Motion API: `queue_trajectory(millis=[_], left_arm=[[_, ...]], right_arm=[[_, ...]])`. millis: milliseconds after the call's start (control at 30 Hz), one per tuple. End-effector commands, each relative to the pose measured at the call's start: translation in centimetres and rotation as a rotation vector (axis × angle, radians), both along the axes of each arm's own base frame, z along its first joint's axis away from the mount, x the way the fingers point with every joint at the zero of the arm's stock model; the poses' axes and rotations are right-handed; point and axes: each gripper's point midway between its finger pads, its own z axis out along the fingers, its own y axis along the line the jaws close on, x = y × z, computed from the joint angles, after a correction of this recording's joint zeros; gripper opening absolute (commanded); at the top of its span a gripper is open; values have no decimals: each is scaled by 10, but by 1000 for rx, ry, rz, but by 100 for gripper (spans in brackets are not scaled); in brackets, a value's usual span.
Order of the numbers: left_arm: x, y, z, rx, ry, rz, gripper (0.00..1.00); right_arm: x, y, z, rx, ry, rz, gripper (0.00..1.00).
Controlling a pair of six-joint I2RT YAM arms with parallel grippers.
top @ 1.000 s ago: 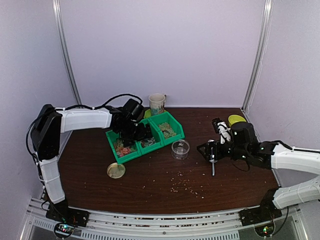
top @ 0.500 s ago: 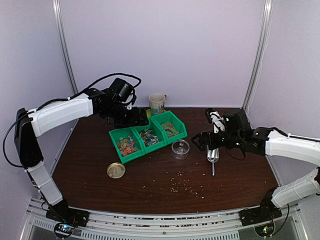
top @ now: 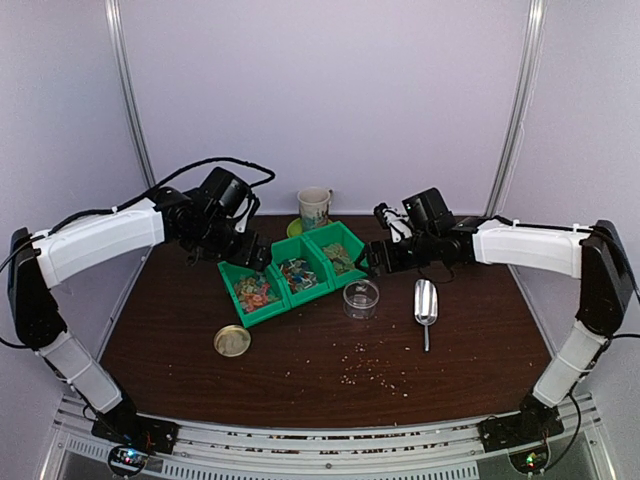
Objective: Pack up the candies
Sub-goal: Move the packing box to the center of the board.
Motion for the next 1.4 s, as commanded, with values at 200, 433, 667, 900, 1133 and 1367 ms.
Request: queue_trajectory(millis=[200,433,667,900,1133,1367], left_arm=[[-17,2,52,-61,-60,-103,98],[-16,15,45,-64,-149,-118,98],[-5,25,30,-197,-57,-67,98],[-1,25,23,-240,-21,-70,98],[4,28,16,-235,-6,-55,98],[6,30,11,-232,6,-45,98]], right_arm=[[22,18,-35,-2,111,61,100],[27,30,-56,-6,164,114,97],[20,35,-69,8,200,153,95],[-9,37,-83,20,257,226,93],[-46,51,-82,66,275,311,91],[-75,60,-80,72,271,356,91]])
